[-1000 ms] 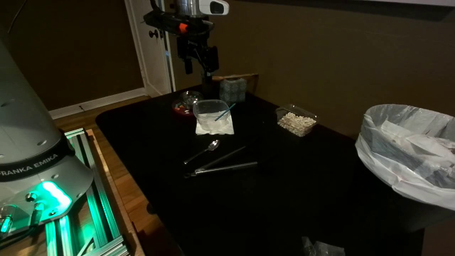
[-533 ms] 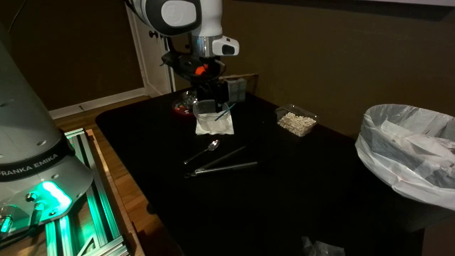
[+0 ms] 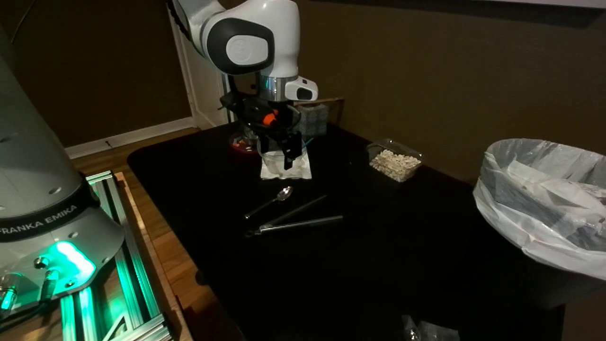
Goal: Put the spoon into the bowl
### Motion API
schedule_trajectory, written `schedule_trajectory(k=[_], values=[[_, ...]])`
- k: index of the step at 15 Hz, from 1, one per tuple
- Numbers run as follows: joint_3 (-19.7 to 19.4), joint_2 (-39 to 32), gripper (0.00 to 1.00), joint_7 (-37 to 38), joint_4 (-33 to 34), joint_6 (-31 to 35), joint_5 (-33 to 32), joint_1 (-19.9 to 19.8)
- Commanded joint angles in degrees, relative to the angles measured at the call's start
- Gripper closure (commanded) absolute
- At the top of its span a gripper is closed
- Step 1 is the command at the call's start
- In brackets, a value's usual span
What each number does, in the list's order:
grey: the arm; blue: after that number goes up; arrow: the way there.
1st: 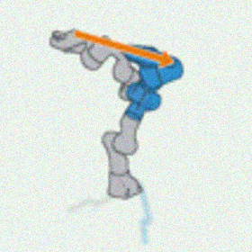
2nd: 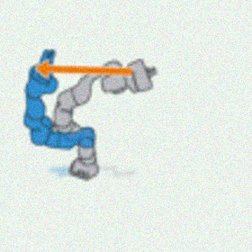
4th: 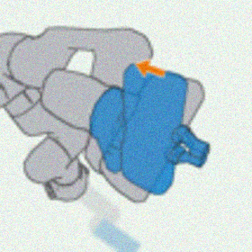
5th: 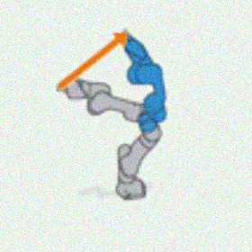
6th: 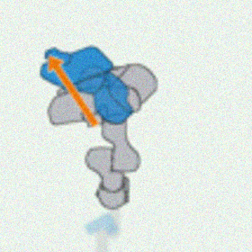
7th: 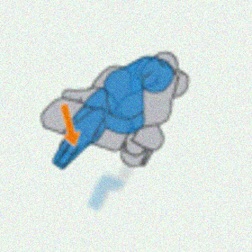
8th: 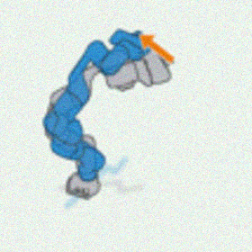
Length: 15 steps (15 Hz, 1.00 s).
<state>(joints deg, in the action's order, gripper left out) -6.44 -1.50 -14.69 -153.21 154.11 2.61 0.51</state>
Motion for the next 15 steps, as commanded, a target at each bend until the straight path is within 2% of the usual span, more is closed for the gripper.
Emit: schedule_trajectory(k=[1, 5, 11, 13, 14, 15], values=[[1.7, -4.4, 0.00, 5.0, 0.1, 5.9, -4.5, -1.0], [1.4, -9.8, 0.00, 8.9, 0.1, 11.8, -8.2, -0.7], [1.9, -15.9, 0.01, 9.1, 0.2, 17.1, -8.0, -0.7], [2.1, -18.0, 0.09, 9.1, 1.0, 17.7, -8.1, -0.4], [2.4, -18.9, 0.27, 8.8, 1.5, 17.7, -7.9, -0.5], [2.9, -19.7, 0.26, 8.5, 2.0, 17.7, -7.7, -0.9]])
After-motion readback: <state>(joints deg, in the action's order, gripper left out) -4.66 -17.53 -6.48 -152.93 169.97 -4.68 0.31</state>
